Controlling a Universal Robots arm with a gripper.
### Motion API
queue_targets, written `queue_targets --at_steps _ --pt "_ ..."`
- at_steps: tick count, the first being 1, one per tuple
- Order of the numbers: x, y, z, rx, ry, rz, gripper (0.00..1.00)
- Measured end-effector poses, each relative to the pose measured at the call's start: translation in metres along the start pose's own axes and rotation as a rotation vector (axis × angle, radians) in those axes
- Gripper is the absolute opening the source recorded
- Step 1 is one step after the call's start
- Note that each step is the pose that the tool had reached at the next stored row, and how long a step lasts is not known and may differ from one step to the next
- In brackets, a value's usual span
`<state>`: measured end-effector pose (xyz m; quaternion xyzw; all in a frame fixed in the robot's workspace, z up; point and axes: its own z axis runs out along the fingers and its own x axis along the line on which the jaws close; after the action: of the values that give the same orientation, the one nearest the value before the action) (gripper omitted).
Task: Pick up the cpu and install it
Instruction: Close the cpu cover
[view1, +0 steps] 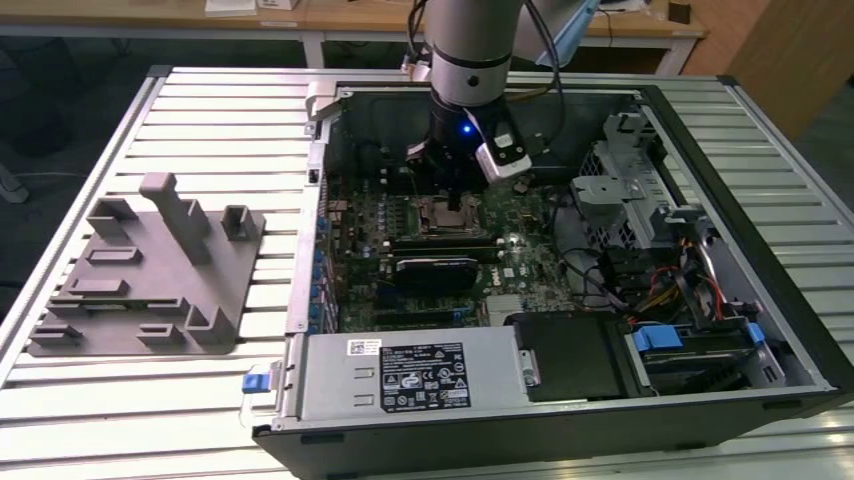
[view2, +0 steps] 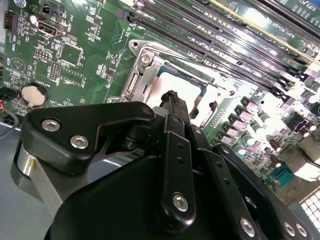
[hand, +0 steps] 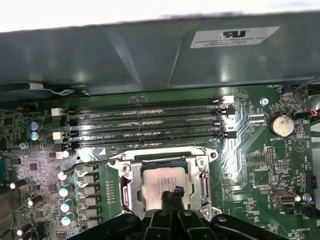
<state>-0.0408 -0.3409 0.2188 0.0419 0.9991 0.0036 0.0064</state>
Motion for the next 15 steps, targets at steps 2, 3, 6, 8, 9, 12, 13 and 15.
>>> queue_targets --at_steps 2,3,6,8,9,12,13,15 --pt "0.0000 -0.0001 0.0002 -0.0001 0.0000 0.000 0.11" --pt "0.0001 -0.0001 0.0004 -0.0003 -0.0001 0.000 0.11" --pt "0.0037 -0.0004 0.0012 -0.0002 -0.0001 0.000 0.11" --pt "0.0077 -0.0008 0.0016 -0.0002 -0.0001 0.000 0.11" --pt "0.0099 -0.0010 0.0017 -0.0001 0.0000 0.000 0.11" --pt "0.0160 -0.0015 0.0027 -0.0004 -0.0001 0.000 0.11" --pt "0.0177 -0.0018 0.0034 -0.0006 0.0000 0.000 0.11" --pt "0.0206 -0.0021 0.0046 -0.0008 0.0000 0.000 0.11"
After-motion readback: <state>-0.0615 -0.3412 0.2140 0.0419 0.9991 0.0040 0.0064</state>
